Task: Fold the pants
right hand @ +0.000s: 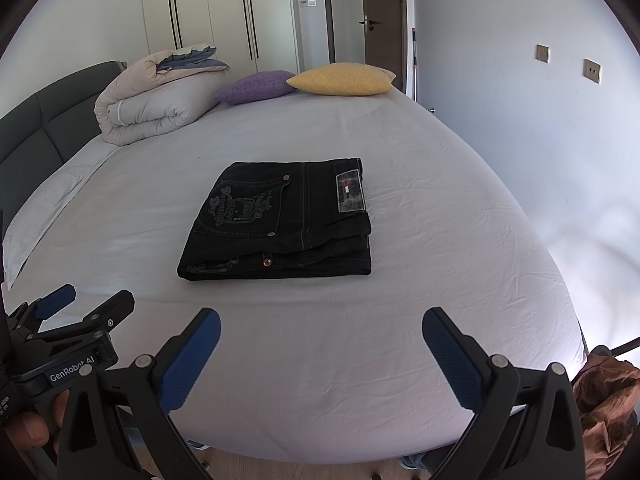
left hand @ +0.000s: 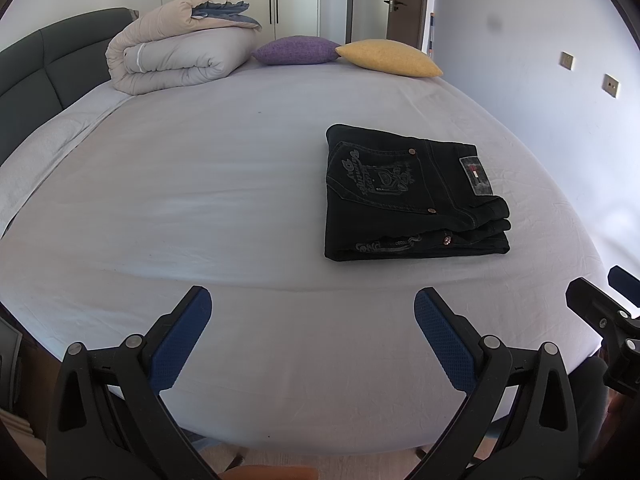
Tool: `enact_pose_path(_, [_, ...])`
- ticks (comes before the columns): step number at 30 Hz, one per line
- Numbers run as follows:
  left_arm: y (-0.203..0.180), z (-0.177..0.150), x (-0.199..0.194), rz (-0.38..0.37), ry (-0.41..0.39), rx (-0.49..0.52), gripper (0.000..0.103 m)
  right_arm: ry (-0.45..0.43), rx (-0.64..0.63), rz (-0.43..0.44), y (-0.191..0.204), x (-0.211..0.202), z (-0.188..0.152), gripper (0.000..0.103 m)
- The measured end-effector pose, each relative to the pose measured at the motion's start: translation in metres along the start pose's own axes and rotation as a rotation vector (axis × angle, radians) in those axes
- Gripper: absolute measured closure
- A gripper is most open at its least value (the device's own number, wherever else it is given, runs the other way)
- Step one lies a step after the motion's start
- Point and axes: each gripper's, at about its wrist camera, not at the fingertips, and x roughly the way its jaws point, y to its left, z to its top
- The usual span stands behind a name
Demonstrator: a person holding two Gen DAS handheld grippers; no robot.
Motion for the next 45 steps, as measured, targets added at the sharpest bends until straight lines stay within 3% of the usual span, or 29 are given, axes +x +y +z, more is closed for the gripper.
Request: enact_pose_path(45, [-0.0007,-0.0061,0.0027,-0.010,0.022,-0.013,0.000,0.003,0.001,0.002,0.0016,0.0005,-0.0015,0.000])
